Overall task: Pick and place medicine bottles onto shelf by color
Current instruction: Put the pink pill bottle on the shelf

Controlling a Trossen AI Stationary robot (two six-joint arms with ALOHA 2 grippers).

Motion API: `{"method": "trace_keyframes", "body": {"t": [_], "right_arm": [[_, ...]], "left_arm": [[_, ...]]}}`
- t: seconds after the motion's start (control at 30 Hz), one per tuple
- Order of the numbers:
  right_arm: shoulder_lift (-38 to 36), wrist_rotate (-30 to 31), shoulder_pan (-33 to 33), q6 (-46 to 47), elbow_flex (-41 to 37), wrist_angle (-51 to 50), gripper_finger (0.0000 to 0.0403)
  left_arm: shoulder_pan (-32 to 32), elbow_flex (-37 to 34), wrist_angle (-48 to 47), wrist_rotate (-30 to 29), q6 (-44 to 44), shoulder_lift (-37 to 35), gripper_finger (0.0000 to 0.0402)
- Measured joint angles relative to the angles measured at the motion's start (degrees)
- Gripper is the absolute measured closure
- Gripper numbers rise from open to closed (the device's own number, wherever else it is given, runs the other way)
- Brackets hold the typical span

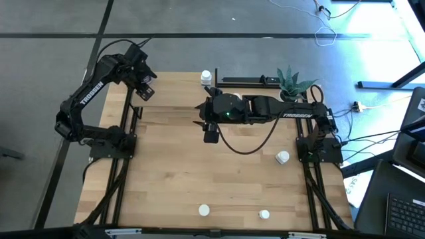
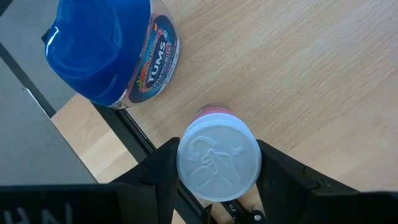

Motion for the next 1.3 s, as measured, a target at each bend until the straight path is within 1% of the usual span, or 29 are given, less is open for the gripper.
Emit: {"method": "trace_keyframes", "body": {"t": [0.67,1.03,1.3], "right_arm": [[0.00,0.00,0.00,-0.01,0.00,0.01,0.0164],[0.00,0.02,0.00,-0.02,0.00,0.02,0.0164],[0.00,0.02,0.00,-0.01,0.00,0.02,0.0164]], "left_arm": [[0.00,0.00,-0.20,-0.03,-1.16,0.02,0.0237],[-0.02,0.00,-1.09,-0.49,-1.46,2.95,0.0237],[-0.02,0.15,-0.83,-0.63,-1.95,3.61,0.0237]]}}
